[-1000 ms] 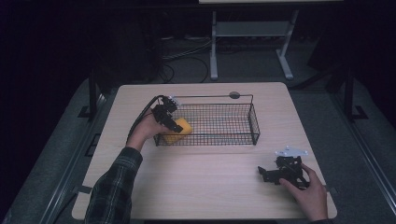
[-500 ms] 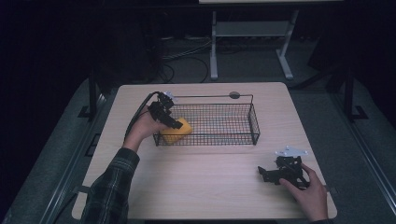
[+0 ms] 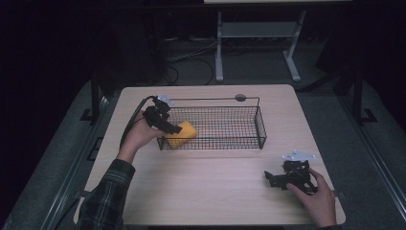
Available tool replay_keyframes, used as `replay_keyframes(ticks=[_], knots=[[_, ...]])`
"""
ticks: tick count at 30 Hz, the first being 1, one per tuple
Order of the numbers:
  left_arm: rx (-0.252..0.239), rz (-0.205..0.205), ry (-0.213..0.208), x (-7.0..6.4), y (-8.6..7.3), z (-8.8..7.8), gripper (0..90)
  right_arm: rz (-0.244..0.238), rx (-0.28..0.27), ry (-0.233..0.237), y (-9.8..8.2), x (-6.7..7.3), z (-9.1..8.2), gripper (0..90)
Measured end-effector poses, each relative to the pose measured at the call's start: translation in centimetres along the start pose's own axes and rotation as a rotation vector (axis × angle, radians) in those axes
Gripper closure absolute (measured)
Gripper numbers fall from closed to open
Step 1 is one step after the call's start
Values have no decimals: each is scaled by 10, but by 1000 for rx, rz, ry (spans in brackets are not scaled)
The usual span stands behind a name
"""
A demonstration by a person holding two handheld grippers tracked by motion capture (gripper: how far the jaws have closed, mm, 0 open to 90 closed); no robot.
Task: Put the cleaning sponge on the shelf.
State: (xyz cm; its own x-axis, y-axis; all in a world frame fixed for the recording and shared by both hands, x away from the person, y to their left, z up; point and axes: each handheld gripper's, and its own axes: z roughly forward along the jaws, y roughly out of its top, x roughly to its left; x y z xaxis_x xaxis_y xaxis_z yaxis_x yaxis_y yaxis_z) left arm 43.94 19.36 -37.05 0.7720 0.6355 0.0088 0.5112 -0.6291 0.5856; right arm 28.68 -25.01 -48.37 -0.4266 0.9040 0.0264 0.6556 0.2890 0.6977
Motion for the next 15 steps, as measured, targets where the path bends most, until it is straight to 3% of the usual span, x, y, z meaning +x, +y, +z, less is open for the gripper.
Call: replay_keyframes(ticks=[15], knots=[[-49,11,27,-17,-30,-32,176,0,0,0,0,0,0,0]])
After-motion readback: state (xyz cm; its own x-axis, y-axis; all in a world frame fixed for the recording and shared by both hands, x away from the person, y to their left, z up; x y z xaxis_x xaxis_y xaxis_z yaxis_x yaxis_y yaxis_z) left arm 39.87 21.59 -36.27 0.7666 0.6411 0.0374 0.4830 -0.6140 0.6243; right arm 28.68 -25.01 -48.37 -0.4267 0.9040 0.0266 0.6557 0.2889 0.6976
